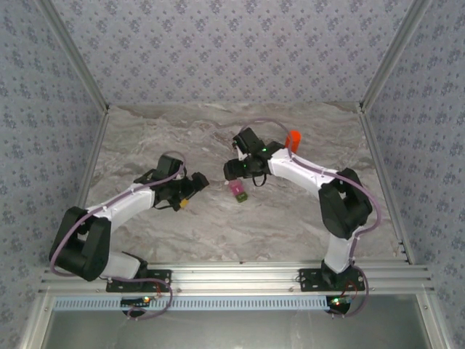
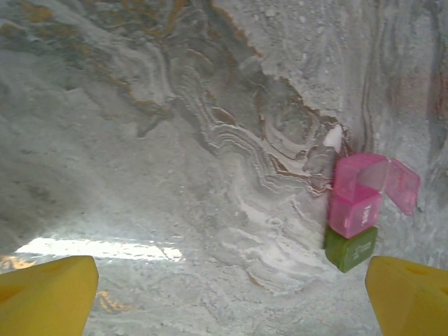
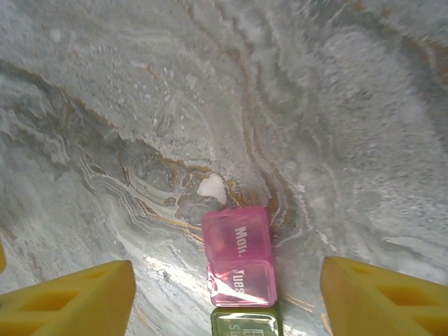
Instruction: Sort the pills into containers
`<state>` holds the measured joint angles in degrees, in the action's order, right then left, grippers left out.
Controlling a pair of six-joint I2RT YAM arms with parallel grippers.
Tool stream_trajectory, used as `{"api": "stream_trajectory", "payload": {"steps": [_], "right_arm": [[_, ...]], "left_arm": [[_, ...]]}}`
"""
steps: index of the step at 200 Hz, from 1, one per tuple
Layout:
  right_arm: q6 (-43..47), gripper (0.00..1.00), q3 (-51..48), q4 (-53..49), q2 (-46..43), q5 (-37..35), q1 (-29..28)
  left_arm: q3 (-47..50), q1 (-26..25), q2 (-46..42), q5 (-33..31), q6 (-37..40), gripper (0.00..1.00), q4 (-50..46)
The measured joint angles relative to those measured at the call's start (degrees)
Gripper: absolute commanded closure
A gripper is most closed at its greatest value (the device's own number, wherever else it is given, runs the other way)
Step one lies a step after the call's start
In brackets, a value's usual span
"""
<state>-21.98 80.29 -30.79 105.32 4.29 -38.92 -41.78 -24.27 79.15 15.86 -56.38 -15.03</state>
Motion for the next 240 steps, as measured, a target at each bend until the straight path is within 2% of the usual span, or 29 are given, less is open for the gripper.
{"api": "stream_trajectory", "payload": {"steps": [81,183,240], "right_arm": [[3.2,0.44,2.9,-4.0,5.6,-1.0,-0.6],[4.0,0.94,4.0,-4.4,6.1,-1.1,-0.8],[3.3,0.98,4.0,-4.0,6.1,-0.3,-0.4]], "left_arm": [[0.0,0.0,0.0,-0.5,-0.2,0.02,0.2],[-1.9,-0.5,1.6,0.0,1.2,0.02,0.2],[-6.5,-4.8,6.8,0.0,5.5,0.02,-0.5]]}}
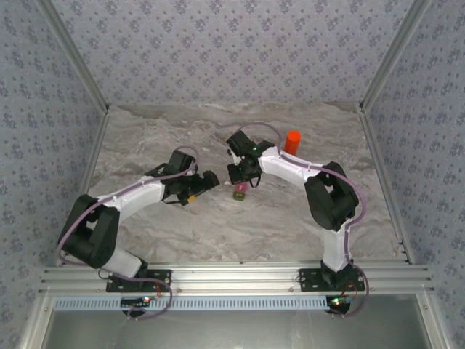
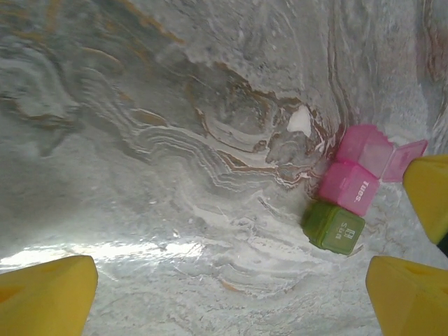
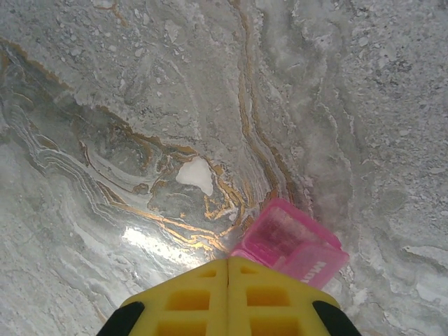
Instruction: Sort the pills into containers
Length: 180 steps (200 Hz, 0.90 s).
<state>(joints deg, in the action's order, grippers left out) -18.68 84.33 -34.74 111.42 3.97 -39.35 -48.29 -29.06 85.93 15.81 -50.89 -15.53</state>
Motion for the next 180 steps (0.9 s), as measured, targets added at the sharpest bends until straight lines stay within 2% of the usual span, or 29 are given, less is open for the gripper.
{"api": "stream_trajectory", "payload": {"steps": [21,34,48,59,75,120,159,180], "right_arm": [[-0.6,0.97,-0.7,1.0,0.0,0.7,0.5],[-1.2,0.82,-1.2,1.4,-0.1,1.0,0.7],[-1.8,0.74,-1.7,1.8,-0.4,1.4,0.9],[-1.8,0.59,-2.1,2.1,-0.8,1.4,0.9],[-2.8,0.42,-2.8,2.3,-2.1,1.4,0.9],[-5.8,0.14,-5.8,3.7,-7.9,-1.3,0.9],[-9.6,0.09,-11.3,6.7,-9.4,-2.3,0.8],[-11.3,0.08,-14.4,8.5,-9.4,-1.7,0.9]], "left_arm": [[-1.9,-1.7,2.5,-0.2,1.6,0.02,-1.1],[-3.3,-2.8,4.1,-0.7,2.6,0.02,-1.7],[-4.7,-3.7,5.3,-1.4,3.8,0.02,-2.6],[-5.6,-4.3,5.9,-2.1,4.7,0.02,-3.4],[-6.1,-4.6,6.2,-3.1,5.4,0.02,-3.9],[-5.9,-2.7,4.8,-4.9,5.4,0.01,-4.3],[-4.5,3.3,-1.2,-4.8,5.2,0.01,-4.3],[-4.5,4.7,-2.2,-4.7,5.5,0.01,-4.5]]}}
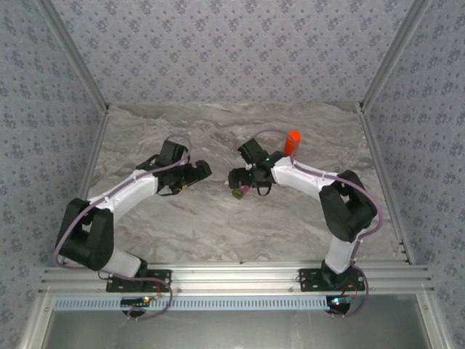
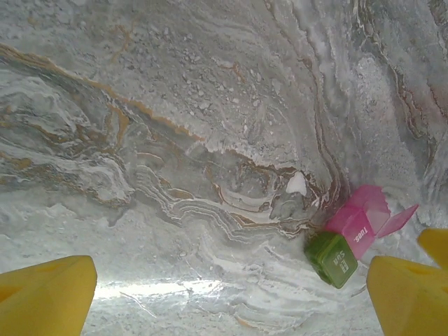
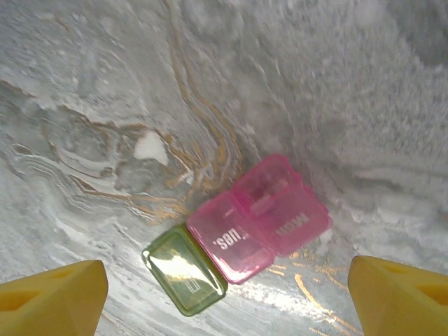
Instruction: Sort the pills into containers
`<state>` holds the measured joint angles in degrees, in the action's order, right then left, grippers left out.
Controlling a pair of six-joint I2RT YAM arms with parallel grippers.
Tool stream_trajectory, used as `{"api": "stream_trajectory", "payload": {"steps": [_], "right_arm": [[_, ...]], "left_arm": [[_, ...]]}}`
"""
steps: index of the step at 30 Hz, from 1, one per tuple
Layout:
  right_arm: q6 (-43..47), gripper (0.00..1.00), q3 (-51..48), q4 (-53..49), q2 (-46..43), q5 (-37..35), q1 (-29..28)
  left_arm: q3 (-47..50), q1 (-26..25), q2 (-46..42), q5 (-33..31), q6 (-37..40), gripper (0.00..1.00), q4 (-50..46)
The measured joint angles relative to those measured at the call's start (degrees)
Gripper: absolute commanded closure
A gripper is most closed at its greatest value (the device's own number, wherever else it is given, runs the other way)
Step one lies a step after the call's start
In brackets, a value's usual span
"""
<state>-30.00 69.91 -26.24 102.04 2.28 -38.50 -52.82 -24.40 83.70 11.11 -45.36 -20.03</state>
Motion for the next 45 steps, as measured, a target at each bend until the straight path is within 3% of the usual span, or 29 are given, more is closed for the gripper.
{"api": "stream_trajectory", "payload": {"steps": [17,28,37,41,43,45], "right_arm": [[-8.4,0.08,-5.6,16.6,2.0,14.3,6.0],[-9.9,0.09,6.1,22.0,14.0,27.6,6.3],[-9.4,0.09,7.2,24.2,13.9,31.2,5.4],[-7.9,0.16,6.7,22.2,10.6,29.7,7.1],[-6.4,0.23,6.8,20.2,9.4,28.4,8.9],[-5.1,0.37,7.0,17.9,9.1,27.0,10.5]], "left_arm": [[2.0,0.0,-1.4,0.6,0.3,0.01,-1.5],[2.1,0.0,-3.2,0.6,-0.8,0.01,-1.5],[2.4,0.0,-5.0,0.6,-2.1,0.01,-1.4],[2.4,0.0,-5.0,0.6,-2.3,0.0,-1.5],[2.4,0.0,-5.0,0.6,-2.2,0.0,-1.5],[2.2,0.0,-4.9,0.6,-2.1,0.0,-1.8]]}}
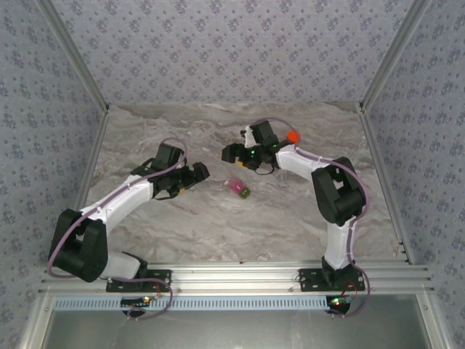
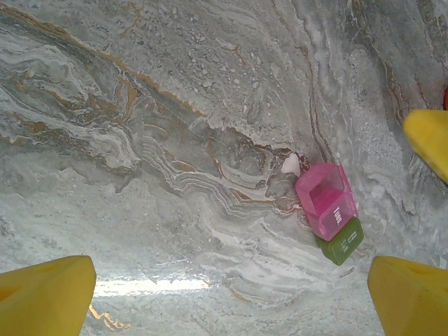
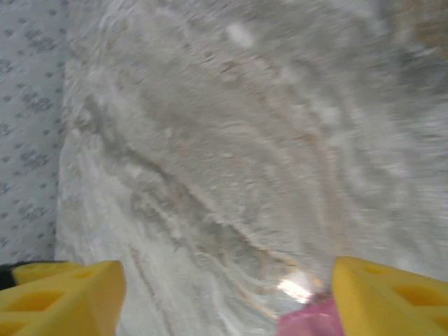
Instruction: Sort the pills into containers
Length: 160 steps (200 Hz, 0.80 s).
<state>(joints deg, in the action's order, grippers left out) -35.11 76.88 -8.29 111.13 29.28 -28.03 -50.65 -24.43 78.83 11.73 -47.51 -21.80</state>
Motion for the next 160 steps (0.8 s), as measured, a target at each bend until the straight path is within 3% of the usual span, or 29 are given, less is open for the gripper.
{"api": "stream_trajectory", "payload": {"steps": [28,75,160], "right_arm": [[1.8,0.68,0.0,-4.8,0.8,-2.1,2.2],[2.7,0.91,0.0,-7.0,4.4,-2.7,1.6],[2.9,0.93,-0.7,-7.1,6.5,-1.9,-3.0]], "left_arm": [[-1.1,0.0,0.3,0.0,0.1,0.0,-0.7],[-3.4,0.0,1.1,0.0,0.2,0.0,-0.8],[-4.4,0.0,1.1,-0.2,0.5,0.0,-1.0]]}}
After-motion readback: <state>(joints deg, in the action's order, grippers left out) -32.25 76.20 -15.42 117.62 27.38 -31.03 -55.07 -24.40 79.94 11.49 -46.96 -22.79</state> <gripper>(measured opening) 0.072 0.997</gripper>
